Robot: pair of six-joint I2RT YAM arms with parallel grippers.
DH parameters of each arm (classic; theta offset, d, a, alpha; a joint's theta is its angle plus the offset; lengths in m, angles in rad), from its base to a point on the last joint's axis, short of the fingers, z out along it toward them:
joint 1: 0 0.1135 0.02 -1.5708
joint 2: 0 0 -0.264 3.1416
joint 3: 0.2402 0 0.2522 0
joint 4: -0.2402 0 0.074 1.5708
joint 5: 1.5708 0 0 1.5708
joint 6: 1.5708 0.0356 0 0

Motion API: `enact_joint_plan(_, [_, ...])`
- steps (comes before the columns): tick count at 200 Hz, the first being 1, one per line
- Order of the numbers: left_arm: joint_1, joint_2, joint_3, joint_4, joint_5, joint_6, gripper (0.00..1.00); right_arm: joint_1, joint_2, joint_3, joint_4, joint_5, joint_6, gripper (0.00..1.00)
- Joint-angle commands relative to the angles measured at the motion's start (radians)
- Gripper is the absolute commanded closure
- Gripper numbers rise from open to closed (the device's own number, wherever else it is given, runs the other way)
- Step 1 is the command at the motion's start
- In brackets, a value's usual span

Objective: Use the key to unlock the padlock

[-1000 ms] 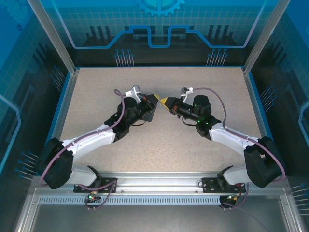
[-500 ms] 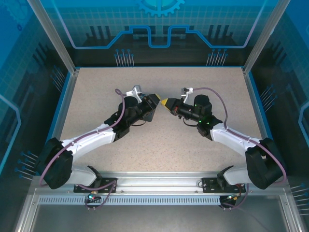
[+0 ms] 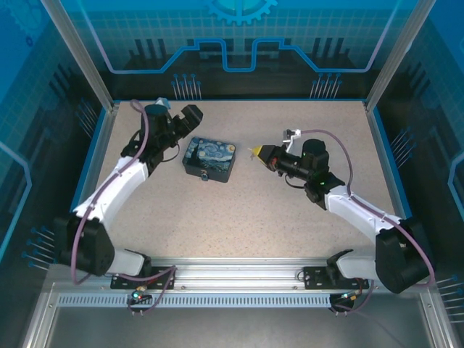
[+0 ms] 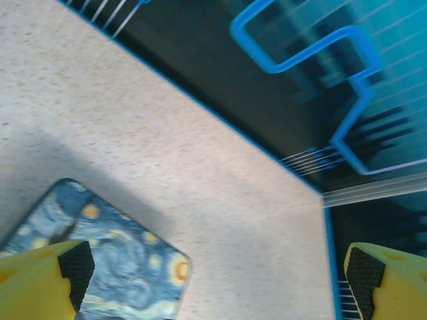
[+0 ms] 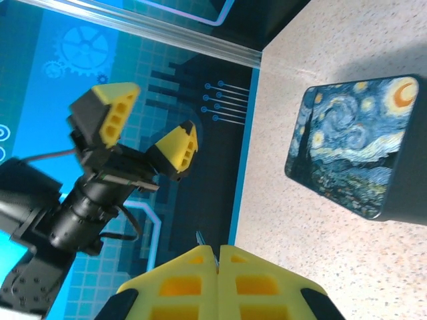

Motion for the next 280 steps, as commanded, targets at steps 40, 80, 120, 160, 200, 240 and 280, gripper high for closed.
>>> enact_joint_plan(40, [0.046, 0.321, 0.166, -0.242, 0.071, 0.36, 0.01, -0.071, 0.127, 0.036, -0.104, -0.067, -0.132, 1.0])
enact_joint_plan(80, [0.076, 0.386, 0.17, -0.223, 0.063, 0.425, 0.01, -0.103, 0.197, 0.026, -0.049, -0.108, -0.104, 1.0])
enact_joint_plan(120, [0.079, 0.388, 0.095, -0.113, 0.204, 0.37, 0.01, -0.113, 0.211, 0.016, -0.043, -0.099, -0.106, 1.0])
enact_joint_plan(160, [0.024, 0.336, -0.002, -0.031, 0.236, 0.291, 0.01, -0.115, 0.239, 0.019, -0.056, -0.068, -0.124, 1.0])
enact_joint_plan(200, [-0.062, 0.259, -0.111, 0.065, 0.207, 0.181, 0.01, -0.115, 0.282, 0.062, -0.061, -0.087, -0.15, 1.0])
enact_joint_plan(240, [-0.082, 0.183, -0.224, 0.155, 0.171, 0.057, 0.01, -0.115, 0.315, 0.144, -0.131, -0.099, -0.206, 1.0])
enact_joint_plan(280, [-0.083, -0.079, -0.398, 0.091, -0.02, 0.022, 0.01, -0.098, 0.384, 0.236, -0.17, -0.117, -0.227, 1.0])
